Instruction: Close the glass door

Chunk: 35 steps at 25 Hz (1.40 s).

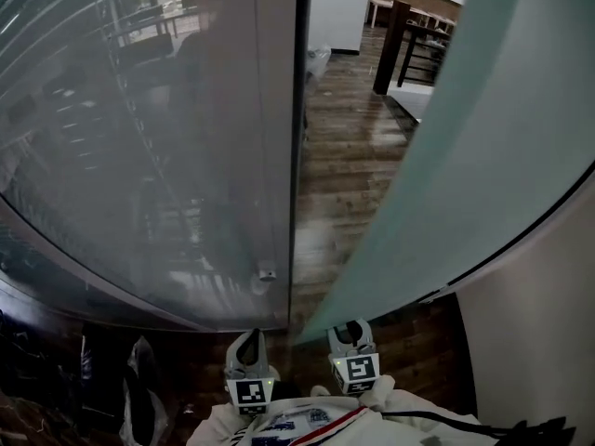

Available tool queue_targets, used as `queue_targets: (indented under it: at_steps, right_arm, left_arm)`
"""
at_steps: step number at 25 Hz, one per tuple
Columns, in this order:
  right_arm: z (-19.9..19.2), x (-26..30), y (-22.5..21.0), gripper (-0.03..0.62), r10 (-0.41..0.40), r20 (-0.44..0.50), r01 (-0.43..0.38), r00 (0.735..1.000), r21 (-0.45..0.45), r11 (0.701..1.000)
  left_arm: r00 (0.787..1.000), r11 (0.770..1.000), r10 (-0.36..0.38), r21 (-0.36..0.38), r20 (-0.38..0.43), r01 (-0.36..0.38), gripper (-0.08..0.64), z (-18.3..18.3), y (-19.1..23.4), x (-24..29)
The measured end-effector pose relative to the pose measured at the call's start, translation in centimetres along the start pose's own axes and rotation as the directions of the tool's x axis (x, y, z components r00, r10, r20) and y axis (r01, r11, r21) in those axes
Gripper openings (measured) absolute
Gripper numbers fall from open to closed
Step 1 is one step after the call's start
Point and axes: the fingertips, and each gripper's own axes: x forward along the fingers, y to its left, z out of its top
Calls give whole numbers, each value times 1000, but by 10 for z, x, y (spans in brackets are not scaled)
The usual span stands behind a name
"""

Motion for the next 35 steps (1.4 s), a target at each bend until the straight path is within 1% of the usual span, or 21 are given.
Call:
queue_targets:
  at_steps: [4,6,8,10,13,16,21,24,28,30,33,35]
  right_arm:
    - [-3,0,4,121,-28,-1,28,1000,6,1000]
    - [-6,3,3,121,-36,1,36,999,12,999]
    - [-6,7,1,121,-44,8,44,999,15,999]
    - [-6,9,-2,121,-61,19,61,998,18,998]
    - [-9,11,-5,121,-94,32,93,995,27,995]
    - [-10,20,-4,121,-95,40,94,995,29,995]
    - [-5,29,-9,121,-113,41,112,993,34,993]
    - [-4,33,-13,121,-129,39,127,991,35,991]
    - [-4,46,-14,123,-134,44,132,990,35,991]
    - [-3,55,-16,123,-137,49,136,989,35,990]
    - [0,62,-20,123,-152,54,150,987,34,988]
    - [2,68,-22,123,-157,57,156,986,35,987]
  left_arm:
    - [998,998,-67,-1,1,67,2,-1,7,6]
    - [996,996,-93,-4,14,94,2,-4,9,12]
    - [992,992,-124,13,27,124,2,-5,11,19]
    - [987,987,-159,24,33,158,2,-6,10,25]
    - [979,979,-204,16,15,204,2,-14,10,29]
    - [971,971,-238,8,10,238,2,-24,13,32]
    - [949,949,-315,19,9,315,2,-29,1,32]
    - [943,943,-332,17,11,332,2,-30,-1,34]
    - [945,945,-328,20,3,328,2,-32,9,44]
    - [943,942,-334,32,6,333,2,-28,11,51]
    - [937,936,-350,58,17,348,2,-7,5,53]
    - [935,932,-355,83,14,353,2,-9,4,55]
